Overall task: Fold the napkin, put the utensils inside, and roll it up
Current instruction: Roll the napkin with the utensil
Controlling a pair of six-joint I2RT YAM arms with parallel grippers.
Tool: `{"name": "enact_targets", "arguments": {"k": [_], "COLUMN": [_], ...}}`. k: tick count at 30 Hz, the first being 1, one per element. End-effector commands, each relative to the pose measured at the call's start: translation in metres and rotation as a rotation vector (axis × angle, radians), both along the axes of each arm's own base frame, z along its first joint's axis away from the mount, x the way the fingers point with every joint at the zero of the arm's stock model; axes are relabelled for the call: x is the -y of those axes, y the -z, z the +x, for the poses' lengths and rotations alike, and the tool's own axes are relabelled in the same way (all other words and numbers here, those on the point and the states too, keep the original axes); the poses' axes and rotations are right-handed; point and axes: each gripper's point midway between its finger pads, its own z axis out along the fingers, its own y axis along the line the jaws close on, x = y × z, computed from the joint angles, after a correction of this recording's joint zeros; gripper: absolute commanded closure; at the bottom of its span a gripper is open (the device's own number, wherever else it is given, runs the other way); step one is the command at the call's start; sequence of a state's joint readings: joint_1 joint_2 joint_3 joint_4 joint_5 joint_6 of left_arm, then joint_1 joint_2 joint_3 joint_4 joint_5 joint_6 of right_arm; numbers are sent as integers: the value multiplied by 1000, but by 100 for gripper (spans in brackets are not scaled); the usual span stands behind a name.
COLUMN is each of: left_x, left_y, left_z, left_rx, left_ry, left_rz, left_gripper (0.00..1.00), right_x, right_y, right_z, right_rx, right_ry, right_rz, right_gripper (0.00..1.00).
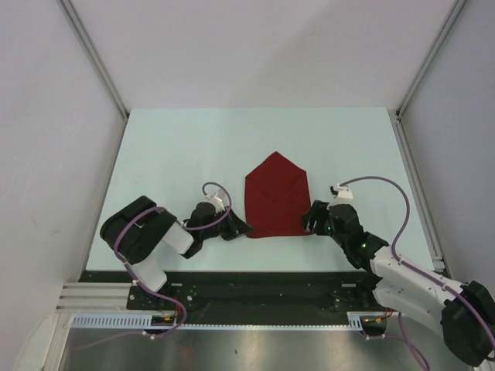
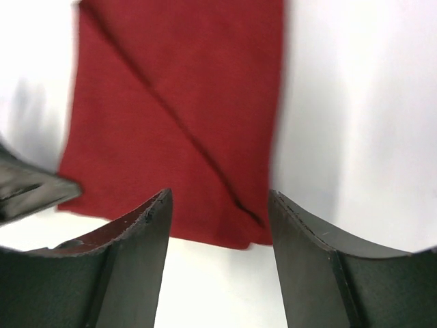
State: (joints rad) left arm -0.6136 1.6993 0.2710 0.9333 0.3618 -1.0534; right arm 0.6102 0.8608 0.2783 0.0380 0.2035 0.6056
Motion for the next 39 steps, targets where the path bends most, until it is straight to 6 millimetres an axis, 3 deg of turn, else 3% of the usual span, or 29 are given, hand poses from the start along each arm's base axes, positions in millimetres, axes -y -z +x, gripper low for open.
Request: {"name": "enact_targets", "arguments": {"k": [1,4,5,7,8,10,11,16,17,18,20,21,25,27,32,39], "left_x": [1,2,5,1,2,-8,-11,-19,-20,-20,-20,-21,-23,-24,-26,-27], "left_y": [4,-2,-13,-16,-26,-23,-24,-23,-22,-22,-23,-23,-25,-26,-25,-27], "left_z": [0,3,9,11,15,20,22,20,18,18,17,16,18,19,17,18], "left_rx": [-16,-20,9,-3,28,16,19,-19,-27,-28,-31,-35,-37,-37,-49,-53], "left_ry": [12,25,29,26,32,13,10,24,25,27,30,31,29,26,36,45], "left_rz": [48,76,68,84,77,105,110,74,69,65,62,62,56,52,50,35], "left_gripper": [89,100,100,100,100,100,100,100,100,100,100,100,100,100,100,100], "right_x": [-24,-44,-62,-72,-90,-108,-124,-168,-181,-189,-203,-211,-227,-225,-212,-205], "right_y": [-43,-43,-47,-43,-46,-52,-41,-36,-45,-35,-39,-31,-21,-9,-2,16], "right_z": [10,11,4,8,0,1,-5,-9,-9,-15,-18,-25,-36,-31,-17,-6], "right_rx": [182,225,258,291,321,361,362,432,472,466,514,522,555,550,549,545], "right_ry": [-153,-236,-293,-305,-352,-385,-433,-497,-512,-531,-564,-593,-638,-609,-468,-396], "right_rz": [-117,-197,-207,-302,-315,-364,-394,-478,-473,-495,-531,-557,-606,-674,-790,-927], "right_gripper": [36,33,32,28,26,23,23,22,22,22,22,22,21,22,22,22]}}
